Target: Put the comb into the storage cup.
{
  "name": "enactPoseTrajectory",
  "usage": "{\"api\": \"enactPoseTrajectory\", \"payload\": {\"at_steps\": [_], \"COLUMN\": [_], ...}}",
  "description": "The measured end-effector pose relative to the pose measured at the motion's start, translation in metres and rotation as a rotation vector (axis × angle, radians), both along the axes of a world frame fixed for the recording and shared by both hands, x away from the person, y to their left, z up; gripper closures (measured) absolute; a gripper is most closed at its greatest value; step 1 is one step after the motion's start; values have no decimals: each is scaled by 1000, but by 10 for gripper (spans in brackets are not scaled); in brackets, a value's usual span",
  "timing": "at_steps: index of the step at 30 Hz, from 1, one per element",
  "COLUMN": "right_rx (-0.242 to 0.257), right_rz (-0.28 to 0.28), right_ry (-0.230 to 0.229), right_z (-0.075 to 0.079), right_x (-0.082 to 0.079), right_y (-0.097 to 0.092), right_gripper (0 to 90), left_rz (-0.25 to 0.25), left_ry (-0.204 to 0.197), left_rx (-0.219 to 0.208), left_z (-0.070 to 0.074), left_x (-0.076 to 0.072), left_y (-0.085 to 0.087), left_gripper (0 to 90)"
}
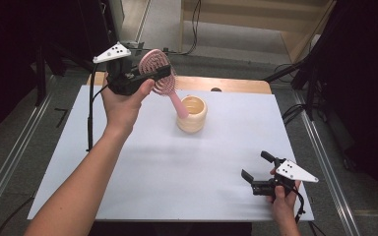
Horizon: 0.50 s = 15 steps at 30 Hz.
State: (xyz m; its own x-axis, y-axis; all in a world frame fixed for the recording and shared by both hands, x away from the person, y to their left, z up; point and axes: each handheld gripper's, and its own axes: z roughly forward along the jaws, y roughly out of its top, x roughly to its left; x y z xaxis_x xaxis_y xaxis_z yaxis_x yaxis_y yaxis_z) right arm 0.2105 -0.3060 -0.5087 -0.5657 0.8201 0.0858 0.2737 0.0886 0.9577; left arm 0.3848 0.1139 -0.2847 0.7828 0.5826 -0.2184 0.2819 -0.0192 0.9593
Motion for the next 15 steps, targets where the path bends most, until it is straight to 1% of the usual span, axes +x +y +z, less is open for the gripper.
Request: {"api": "enactPoseTrajectory", "payload": {"at_steps": [15], "right_rx": [7], "right_rz": [4], "right_ry": [-2], "right_z": [0], "right_x": [0], "right_y": [0], "right_gripper": [0], "left_rz": [12], "left_ry": [-7], "left_rx": [-6], "left_z": [5], "left_x": [13], "left_y": [-7], "left_gripper": [636]}}
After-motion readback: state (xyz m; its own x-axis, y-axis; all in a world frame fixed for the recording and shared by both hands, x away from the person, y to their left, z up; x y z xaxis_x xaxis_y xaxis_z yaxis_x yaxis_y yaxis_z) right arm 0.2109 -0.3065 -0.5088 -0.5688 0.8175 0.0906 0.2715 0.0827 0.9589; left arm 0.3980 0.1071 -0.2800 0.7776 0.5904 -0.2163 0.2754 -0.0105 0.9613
